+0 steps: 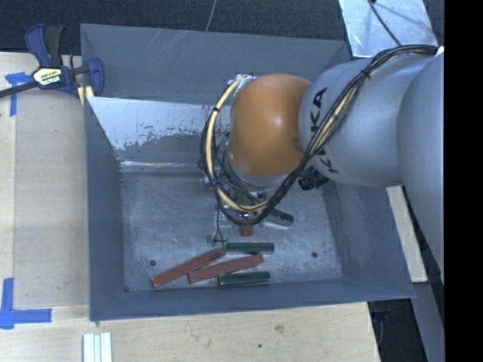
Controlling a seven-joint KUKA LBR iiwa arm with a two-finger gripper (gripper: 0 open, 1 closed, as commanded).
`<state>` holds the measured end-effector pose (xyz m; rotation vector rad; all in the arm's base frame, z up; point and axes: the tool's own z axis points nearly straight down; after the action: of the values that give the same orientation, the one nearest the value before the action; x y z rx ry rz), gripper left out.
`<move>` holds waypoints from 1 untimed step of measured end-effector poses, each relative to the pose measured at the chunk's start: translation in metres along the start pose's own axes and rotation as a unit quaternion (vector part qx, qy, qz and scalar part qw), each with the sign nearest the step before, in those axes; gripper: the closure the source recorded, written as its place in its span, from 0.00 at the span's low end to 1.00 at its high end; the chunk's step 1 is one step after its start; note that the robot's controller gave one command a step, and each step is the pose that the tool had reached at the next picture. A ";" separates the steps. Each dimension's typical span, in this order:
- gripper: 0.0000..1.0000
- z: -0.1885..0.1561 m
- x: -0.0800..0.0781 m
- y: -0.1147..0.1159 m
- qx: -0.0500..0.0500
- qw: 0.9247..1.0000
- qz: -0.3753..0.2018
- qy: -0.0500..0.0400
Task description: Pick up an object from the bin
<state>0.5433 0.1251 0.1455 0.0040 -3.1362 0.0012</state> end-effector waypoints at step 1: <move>0.00 -0.005 -0.002 0.000 -0.001 1.000 0.001 -0.004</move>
Offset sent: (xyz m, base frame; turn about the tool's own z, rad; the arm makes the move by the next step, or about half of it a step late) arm -0.0537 -0.0272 -0.0685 0.1115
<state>0.5451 0.1248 0.1501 -0.0002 -3.1441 -0.0017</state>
